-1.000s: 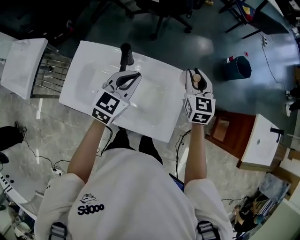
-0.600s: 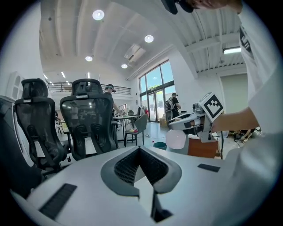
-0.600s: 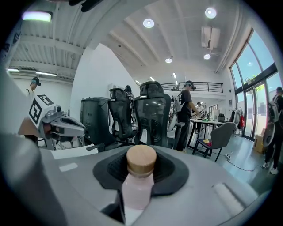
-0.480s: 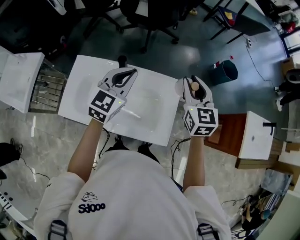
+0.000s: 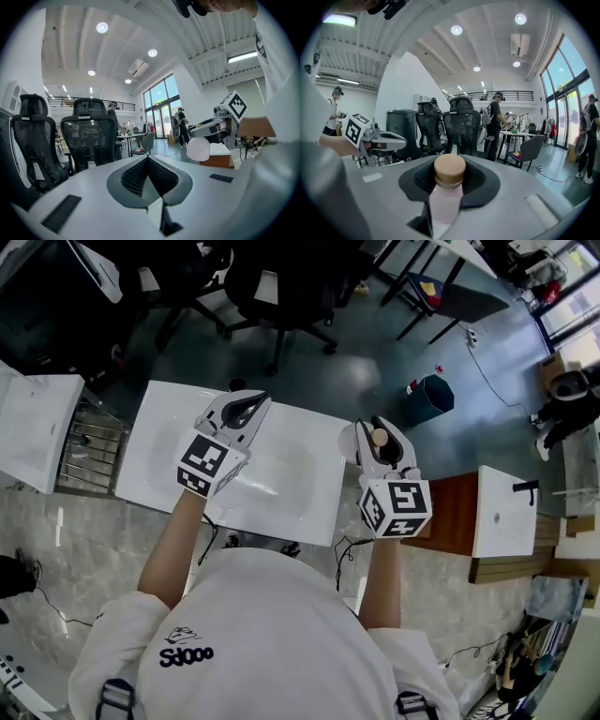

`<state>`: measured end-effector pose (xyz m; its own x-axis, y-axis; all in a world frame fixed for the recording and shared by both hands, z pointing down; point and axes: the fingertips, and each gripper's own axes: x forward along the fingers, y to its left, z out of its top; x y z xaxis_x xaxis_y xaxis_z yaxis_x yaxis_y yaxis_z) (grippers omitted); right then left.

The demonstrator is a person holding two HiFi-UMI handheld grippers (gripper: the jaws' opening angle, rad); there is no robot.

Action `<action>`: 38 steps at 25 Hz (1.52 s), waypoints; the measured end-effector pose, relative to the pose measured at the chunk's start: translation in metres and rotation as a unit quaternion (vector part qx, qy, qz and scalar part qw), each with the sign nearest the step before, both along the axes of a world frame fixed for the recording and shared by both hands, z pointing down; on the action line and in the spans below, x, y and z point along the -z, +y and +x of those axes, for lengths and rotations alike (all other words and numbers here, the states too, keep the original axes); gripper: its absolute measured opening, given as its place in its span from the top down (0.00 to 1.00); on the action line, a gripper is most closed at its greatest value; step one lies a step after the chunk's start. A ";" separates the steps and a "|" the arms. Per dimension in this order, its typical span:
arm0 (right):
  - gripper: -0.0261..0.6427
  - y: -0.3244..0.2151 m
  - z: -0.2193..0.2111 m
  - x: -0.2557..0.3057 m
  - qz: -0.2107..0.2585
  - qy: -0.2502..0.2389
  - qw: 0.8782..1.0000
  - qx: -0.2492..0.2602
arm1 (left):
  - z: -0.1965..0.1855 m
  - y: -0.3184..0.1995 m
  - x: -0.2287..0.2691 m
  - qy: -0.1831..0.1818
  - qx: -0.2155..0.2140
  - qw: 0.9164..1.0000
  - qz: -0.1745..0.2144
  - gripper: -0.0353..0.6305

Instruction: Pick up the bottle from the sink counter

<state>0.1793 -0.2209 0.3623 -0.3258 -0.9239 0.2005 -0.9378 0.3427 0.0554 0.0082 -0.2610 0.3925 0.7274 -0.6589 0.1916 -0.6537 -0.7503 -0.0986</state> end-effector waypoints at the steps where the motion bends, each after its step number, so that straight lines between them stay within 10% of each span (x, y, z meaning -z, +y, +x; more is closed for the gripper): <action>1: 0.78 0.002 0.000 0.004 0.003 0.001 1.000 -0.002 | 0.001 0.000 0.004 0.004 -0.001 1.000 0.006 0.94; 38: 0.79 0.029 -0.011 0.026 0.023 0.014 1.000 -0.006 | 0.011 0.022 0.041 0.014 -0.031 0.998 0.056 0.94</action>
<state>0.1682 -0.1921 0.3362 -0.3097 -0.9362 0.1659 -0.9396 0.3281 0.0974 0.0187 -0.2394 0.3512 0.7715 -0.6285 0.0994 -0.6099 -0.7749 -0.1661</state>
